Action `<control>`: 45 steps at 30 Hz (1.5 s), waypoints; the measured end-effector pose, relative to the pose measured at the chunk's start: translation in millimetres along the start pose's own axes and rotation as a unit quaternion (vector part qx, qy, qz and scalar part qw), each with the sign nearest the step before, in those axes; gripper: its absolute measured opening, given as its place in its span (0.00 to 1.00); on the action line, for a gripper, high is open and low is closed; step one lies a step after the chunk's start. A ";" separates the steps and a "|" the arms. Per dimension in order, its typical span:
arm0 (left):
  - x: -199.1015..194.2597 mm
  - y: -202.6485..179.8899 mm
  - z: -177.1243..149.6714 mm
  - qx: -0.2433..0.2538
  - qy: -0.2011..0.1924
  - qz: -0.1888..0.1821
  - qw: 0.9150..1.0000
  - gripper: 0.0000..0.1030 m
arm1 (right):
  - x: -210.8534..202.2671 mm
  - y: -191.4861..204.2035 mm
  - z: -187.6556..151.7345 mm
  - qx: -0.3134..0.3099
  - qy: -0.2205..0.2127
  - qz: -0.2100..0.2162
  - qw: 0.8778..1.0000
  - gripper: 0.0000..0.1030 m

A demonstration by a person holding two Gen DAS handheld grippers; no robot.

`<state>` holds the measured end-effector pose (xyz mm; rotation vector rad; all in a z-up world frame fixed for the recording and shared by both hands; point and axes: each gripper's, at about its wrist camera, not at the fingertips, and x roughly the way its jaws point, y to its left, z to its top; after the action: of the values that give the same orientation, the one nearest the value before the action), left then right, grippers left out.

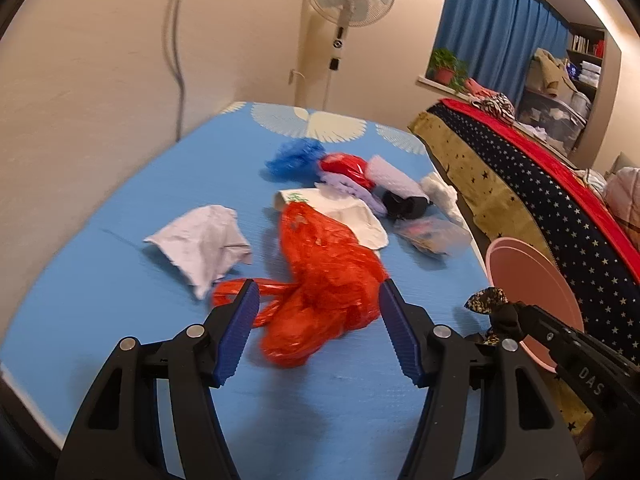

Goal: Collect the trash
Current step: 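Grasp the black-and-gold cloth with the right gripper while the left gripper grasps the orange-red bag, then carry both items over the pink bin and open both grippers to drop them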

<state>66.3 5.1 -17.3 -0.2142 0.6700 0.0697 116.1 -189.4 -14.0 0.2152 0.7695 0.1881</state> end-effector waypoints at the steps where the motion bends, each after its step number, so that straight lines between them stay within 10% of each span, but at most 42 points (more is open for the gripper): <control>1: 4.2 -1.8 0.2 0.002 0.005 -0.002 1.000 0.59 | -0.4 -2.1 0.9 0.004 0.000 0.002 1.000 0.05; 8: 19.1 -10.6 3.1 0.010 0.017 0.004 1.000 0.55 | -6.7 1.7 4.9 -0.005 -0.014 -0.002 1.000 0.05; 13: 23.2 -7.3 3.9 0.009 0.032 0.005 0.999 0.25 | -15.3 0.5 9.4 -0.002 -0.028 -0.003 1.000 0.05; 19: 7.6 -6.8 3.6 0.011 0.022 -0.013 1.000 0.14 | -31.6 2.1 10.5 -0.013 -0.048 -0.008 0.999 0.05; 45: -75.8 -50.1 10.1 0.090 -0.065 -0.108 0.988 0.13 | -128.5 -15.2 39.6 -0.018 -0.109 -0.047 0.993 0.05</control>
<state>19.8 -41.2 46.3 -0.1068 0.5156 -0.1830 55.0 -240.4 95.3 0.1626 0.5576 0.0871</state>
